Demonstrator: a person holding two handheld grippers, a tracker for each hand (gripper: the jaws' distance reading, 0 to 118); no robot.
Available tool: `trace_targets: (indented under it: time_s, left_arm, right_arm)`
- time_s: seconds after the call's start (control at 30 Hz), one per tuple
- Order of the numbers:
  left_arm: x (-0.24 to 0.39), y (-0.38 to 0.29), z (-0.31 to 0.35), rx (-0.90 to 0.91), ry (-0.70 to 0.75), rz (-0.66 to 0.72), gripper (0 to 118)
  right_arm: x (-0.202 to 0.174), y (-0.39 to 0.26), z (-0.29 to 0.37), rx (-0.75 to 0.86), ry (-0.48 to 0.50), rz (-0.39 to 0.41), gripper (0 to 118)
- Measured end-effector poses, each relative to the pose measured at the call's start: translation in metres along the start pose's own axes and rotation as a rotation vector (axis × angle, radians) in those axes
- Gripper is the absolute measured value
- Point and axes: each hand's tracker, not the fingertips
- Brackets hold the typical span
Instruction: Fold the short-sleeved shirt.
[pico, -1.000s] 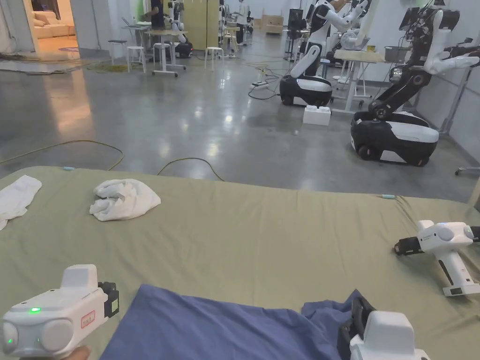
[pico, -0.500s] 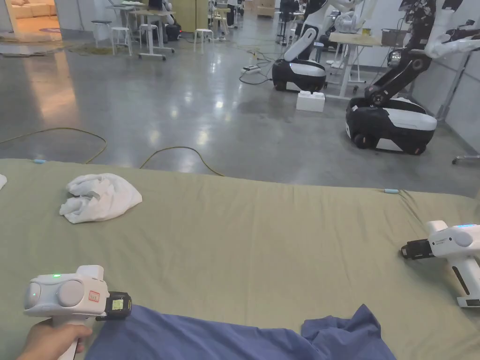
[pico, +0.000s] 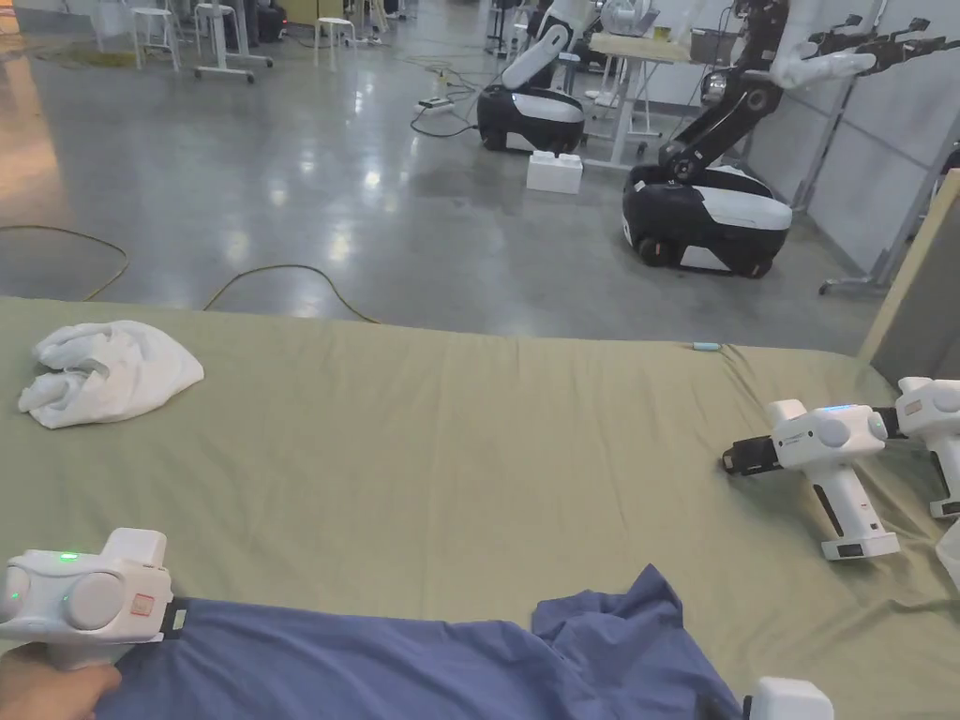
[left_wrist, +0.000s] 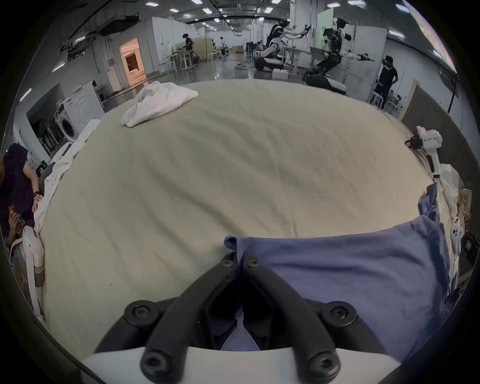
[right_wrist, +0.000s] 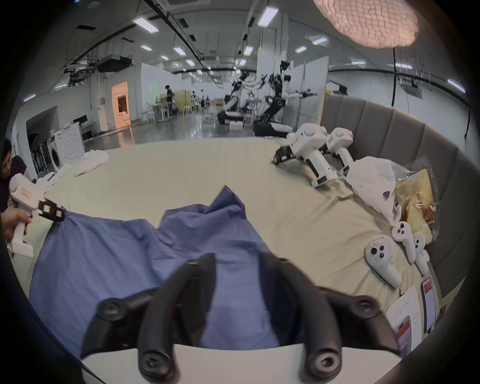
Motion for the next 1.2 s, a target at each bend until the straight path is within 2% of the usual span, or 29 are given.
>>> trace_targets:
  time_s: [0.1,0.13,0.2,0.3,0.4,0.47,0.5,0.67,0.73,0.77,0.83,0.87,0.97,1.1,1.2]
  left_arm:
    - [-0.005,-0.009,0.027,0.073,0.021,-0.015,0]
    - [-0.007,-0.013,0.037,0.086,0.007,-0.011,0]
    - [-0.01,-0.021,0.054,0.12,-0.001,0.013,0]
    - [-0.016,-0.033,0.074,0.161,-0.007,0.006,0]
    - [-0.017,-0.043,0.088,0.189,-0.009,-0.002,0]
    - [-0.018,-0.049,0.094,0.196,-0.001,-0.01,0]
    - [-0.017,-0.051,0.094,0.196,-0.001,-0.012,0]
    - [-0.018,-0.06,0.095,0.179,0.0,-0.015,0]
    - [-0.021,-0.062,0.097,0.175,-0.006,-0.009,0]
    - [-0.019,-0.063,0.097,0.176,-0.005,-0.008,0]
    - [-0.02,-0.064,0.098,0.174,-0.006,-0.005,0]
    - [-0.021,-0.064,0.098,0.174,-0.007,-0.004,0]
    - [-0.024,-0.065,0.102,0.185,-0.011,0.017,0]
    - [-0.03,-0.067,0.116,0.216,-0.016,0.043,0]
    - [-0.033,-0.067,0.135,0.252,-0.016,0.054,0]
  right_arm:
    - [0.018,0.015,-0.038,-0.079,0.004,0.022,71]
    - [0.023,0.019,-0.051,-0.096,-0.002,0.028,76]
    - [0.03,0.027,-0.074,-0.168,-0.004,0.053,79]
    - [0.039,0.029,-0.104,-0.245,0.055,0.017,81]
    - [0.041,0.027,-0.126,-0.321,0.033,0.009,80]
    - [0.039,0.026,-0.135,-0.337,0.081,0.012,76]
    - [0.037,0.026,-0.14,-0.354,0.096,0.02,68]
    - [0.027,0.03,-0.147,-0.367,0.093,0.049,53]
    - [0.027,0.033,-0.15,-0.378,0.093,0.038,50]
    - [0.028,0.036,-0.15,-0.384,0.094,0.025,45]
    - [0.029,0.039,-0.15,-0.38,0.096,0.018,28]
    - [0.029,0.039,-0.149,-0.373,0.096,0.034,6]
    - [0.031,0.038,-0.136,-0.331,0.111,0.058,3]
    - [0.04,0.043,-0.09,-0.184,0.083,0.008,3]
    - [0.049,0.051,-0.052,-0.084,0.076,0.016,3]
